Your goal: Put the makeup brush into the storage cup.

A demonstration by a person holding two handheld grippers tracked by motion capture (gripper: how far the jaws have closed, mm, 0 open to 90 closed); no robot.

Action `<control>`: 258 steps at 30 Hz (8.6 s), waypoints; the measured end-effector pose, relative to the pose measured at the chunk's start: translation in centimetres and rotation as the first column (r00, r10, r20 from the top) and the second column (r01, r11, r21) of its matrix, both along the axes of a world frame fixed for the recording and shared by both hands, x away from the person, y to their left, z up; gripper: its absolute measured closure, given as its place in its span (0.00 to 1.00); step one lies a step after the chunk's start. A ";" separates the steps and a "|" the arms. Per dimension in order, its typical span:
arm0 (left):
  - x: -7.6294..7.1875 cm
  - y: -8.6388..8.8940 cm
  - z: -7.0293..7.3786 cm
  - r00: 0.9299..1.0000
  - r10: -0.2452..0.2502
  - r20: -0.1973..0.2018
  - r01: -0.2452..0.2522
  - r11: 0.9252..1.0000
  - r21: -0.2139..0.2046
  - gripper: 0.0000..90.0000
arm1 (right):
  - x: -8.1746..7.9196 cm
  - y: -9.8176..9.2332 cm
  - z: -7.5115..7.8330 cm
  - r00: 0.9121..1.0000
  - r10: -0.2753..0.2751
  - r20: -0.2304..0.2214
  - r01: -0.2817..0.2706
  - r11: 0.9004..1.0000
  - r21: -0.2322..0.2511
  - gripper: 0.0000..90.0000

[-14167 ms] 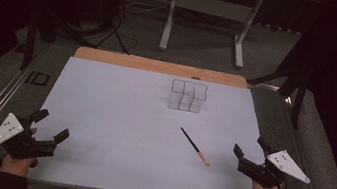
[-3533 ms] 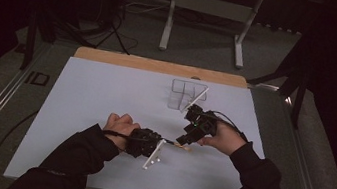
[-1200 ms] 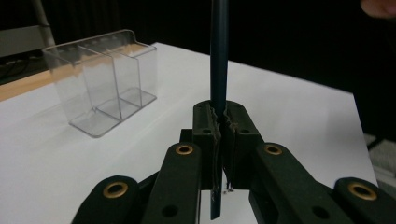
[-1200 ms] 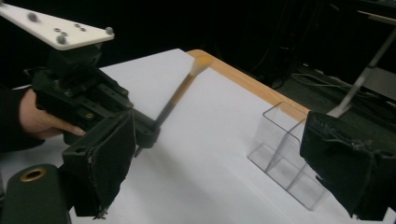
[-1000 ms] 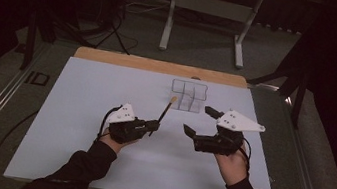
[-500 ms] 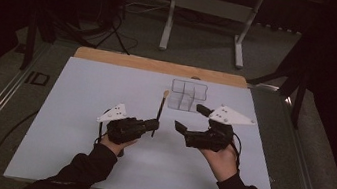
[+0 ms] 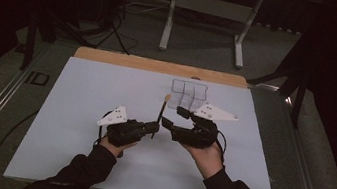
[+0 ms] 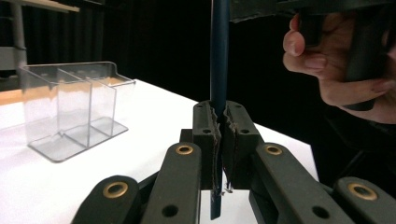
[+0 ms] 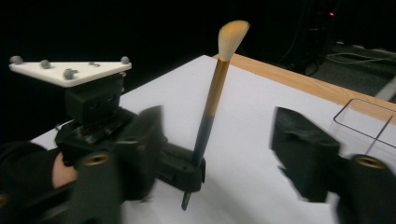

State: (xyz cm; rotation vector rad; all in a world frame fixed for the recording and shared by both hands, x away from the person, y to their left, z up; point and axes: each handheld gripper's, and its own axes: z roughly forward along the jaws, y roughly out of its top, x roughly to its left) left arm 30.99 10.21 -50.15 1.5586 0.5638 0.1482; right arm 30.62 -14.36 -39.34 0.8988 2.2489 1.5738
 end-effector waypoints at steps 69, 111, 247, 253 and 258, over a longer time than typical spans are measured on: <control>-1.6 3.7 1.7 0.998 0.045 -0.053 -0.033 0.978 0.204 0.03 | 4.3 -1.6 8.7 0.985 -0.097 0.144 0.099 0.995 -0.009 0.94; -3.9 6.7 -0.7 0.995 0.097 -0.011 -0.093 0.976 0.195 0.04 | 15.4 -1.9 7.8 0.953 -0.273 0.130 0.286 0.954 -0.092 0.94; -4.2 7.0 -0.6 0.991 0.129 -0.025 -0.122 0.975 0.187 0.01 | 4.6 -5.9 -5.6 0.987 -0.041 -0.155 0.017 0.988 -0.155 0.09; -4.2 6.9 -0.5 0.992 0.125 -0.020 -0.119 0.975 0.188 0.01 | 3.2 -6.1 -6.6 0.988 -0.034 -0.151 0.009 0.987 -0.161 0.09; -4.2 7.0 -0.6 0.992 0.124 -0.023 -0.118 0.976 0.181 0.01 | 2.4 -6.6 -7.2 0.989 -0.033 -0.145 0.010 0.988 -0.157 0.09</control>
